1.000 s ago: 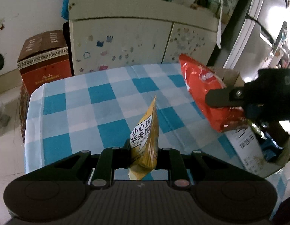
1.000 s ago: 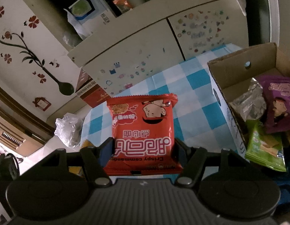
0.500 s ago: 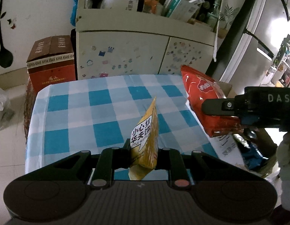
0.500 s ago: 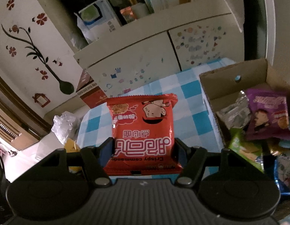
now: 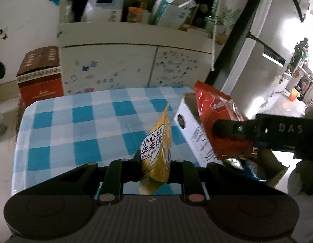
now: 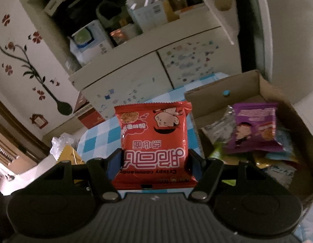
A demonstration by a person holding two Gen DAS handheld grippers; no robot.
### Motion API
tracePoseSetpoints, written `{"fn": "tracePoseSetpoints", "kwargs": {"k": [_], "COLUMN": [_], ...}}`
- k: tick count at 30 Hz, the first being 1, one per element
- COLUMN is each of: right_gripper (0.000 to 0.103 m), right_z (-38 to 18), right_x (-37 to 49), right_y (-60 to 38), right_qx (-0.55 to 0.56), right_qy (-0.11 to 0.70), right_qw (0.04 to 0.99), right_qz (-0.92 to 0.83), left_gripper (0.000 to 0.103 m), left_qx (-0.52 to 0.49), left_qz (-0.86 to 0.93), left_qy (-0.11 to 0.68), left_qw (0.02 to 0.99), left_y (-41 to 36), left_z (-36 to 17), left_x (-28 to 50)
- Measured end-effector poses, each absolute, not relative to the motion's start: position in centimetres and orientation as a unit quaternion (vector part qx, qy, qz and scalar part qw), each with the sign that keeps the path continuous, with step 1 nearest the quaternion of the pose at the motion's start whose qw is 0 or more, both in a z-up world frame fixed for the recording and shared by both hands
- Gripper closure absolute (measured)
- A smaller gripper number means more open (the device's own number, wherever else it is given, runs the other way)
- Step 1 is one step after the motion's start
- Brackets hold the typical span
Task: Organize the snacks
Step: 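Carry the yellow waffle packet and red packet over the box with both grippers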
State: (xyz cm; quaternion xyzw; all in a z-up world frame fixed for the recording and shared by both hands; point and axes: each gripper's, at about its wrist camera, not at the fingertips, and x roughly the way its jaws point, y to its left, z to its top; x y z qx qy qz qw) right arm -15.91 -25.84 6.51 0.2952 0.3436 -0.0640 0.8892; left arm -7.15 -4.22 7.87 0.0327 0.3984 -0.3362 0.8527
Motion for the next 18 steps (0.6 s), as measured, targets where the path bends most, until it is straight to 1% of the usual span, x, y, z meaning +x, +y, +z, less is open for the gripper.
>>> {"fn": "tracePoseSetpoints", "kwargs": {"k": [18], "right_gripper": [0.035], "right_z": [7.4], "right_x": [-20.2], "right_y": [-31.1], "right_qx": [0.332], "right_qy": [0.306], "right_qw": [0.887], "right_qz": [-0.096], "left_gripper": [0.08], "left_qx": [0.053], "left_qz": [-0.376], "left_qy": [0.386], "left_qw": [0.841], "left_y": [-11.0], "left_z": [8.8], "left_x": [-10.6]}}
